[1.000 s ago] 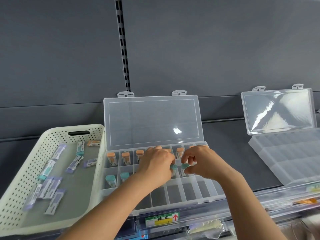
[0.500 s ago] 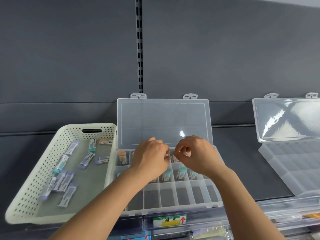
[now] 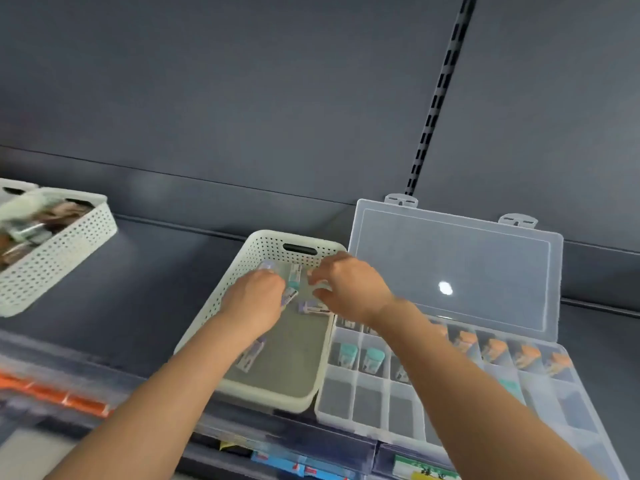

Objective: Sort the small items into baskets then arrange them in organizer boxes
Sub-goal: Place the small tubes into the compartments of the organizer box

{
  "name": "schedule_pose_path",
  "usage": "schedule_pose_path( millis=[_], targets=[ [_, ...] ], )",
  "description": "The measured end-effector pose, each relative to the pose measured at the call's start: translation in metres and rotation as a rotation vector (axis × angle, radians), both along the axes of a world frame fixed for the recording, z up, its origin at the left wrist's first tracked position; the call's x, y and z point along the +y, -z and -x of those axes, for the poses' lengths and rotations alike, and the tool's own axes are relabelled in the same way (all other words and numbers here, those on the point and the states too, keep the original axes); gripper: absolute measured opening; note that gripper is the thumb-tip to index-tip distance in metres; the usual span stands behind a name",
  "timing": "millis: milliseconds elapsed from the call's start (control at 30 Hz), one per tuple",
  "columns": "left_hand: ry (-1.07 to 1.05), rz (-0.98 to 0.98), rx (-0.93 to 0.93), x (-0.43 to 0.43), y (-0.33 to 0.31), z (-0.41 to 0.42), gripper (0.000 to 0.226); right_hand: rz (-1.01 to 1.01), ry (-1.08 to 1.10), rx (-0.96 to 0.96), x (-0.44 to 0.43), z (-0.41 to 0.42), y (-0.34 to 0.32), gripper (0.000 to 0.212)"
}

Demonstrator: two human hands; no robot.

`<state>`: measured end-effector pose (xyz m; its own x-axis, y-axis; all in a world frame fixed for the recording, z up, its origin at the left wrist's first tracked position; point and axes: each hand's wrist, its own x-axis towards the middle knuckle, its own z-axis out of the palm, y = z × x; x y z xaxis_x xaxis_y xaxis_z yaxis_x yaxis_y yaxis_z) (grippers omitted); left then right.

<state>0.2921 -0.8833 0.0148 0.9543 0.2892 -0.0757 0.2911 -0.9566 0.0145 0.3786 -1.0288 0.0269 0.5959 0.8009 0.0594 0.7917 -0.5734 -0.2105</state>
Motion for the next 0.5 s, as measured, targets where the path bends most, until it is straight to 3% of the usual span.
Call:
schedule_pose_path(
  millis=[233, 367, 500],
  targets=[
    [0.008, -0.194, 0.172, 0.026, 0.024, -0.005, 0.023, 0.397, -0.071, 0.024, 0.057, -0.016, 0.029, 0.037],
    [-0.051, -0.163, 0.187, 0.027, 0.034, -0.013, 0.028, 0.475, -0.068, 0.063, 0.072, -0.026, 0.033, 0.049],
    [-0.069, -0.162, 0.18, 0.028, 0.037, -0.015, 0.019, 0.519, -0.072, 0.023, 0.081, -0.031, 0.033, 0.044]
  ],
)
